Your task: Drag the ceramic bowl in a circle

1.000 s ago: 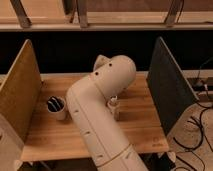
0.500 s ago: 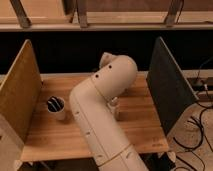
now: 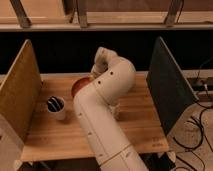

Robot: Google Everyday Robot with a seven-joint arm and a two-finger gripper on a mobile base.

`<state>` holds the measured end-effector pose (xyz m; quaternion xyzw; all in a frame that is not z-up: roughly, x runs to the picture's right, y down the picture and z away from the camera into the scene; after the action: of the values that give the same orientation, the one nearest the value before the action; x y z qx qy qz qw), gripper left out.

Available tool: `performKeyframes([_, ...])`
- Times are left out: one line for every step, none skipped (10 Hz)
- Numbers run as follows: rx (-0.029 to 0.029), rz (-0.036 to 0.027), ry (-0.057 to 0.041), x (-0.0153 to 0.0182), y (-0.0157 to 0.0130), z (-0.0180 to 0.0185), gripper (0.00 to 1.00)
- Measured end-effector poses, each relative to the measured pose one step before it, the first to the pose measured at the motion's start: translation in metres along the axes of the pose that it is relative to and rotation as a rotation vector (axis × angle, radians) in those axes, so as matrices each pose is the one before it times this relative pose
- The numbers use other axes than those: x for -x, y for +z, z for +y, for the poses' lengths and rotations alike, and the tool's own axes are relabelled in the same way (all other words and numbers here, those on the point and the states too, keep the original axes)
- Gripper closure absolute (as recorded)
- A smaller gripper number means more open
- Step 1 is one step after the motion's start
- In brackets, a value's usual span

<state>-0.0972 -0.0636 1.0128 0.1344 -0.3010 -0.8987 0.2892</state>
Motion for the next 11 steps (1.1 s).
performKeyframes([-0.02854, 0.01926, -0.03147, -0.01342, 0.00887, -0.01137, 1.0])
performKeyframes([-0.02571, 0.00613, -0.01591, -0.00493, 0.00655, -0.00983, 1.0])
performKeyframes([-0.0338, 0.00047, -0.01425, -0.00132, 0.00641, -0.01281, 1.0])
performKeyframes([-0.02335, -0.00064, -0.00915, 0.0002, 0.00228, -0.01031, 1.0])
performKeyframes([-0.02635, -0.01024, -0.00722, 0.00448, 0.00123, -0.0128, 1.0])
performKeyframes([-0.00936, -0.02018, 0.00456, 0.0105, -0.00245, -0.00707, 1.0])
performKeyframes([0.00349, -0.01667, 0.01498, 0.01239, -0.00439, -0.0022, 1.0])
performKeyframes([0.01095, -0.01462, 0.02165, 0.01386, -0.00613, 0.00082, 1.0])
performKeyframes([0.01898, -0.01378, 0.03611, 0.01657, -0.00814, 0.0041, 1.0])
performKeyframes([0.02446, -0.00758, 0.04022, 0.01511, -0.00908, 0.00724, 1.0])
performKeyframes([0.02777, 0.00146, 0.04308, 0.01253, -0.01064, 0.0102, 0.98])
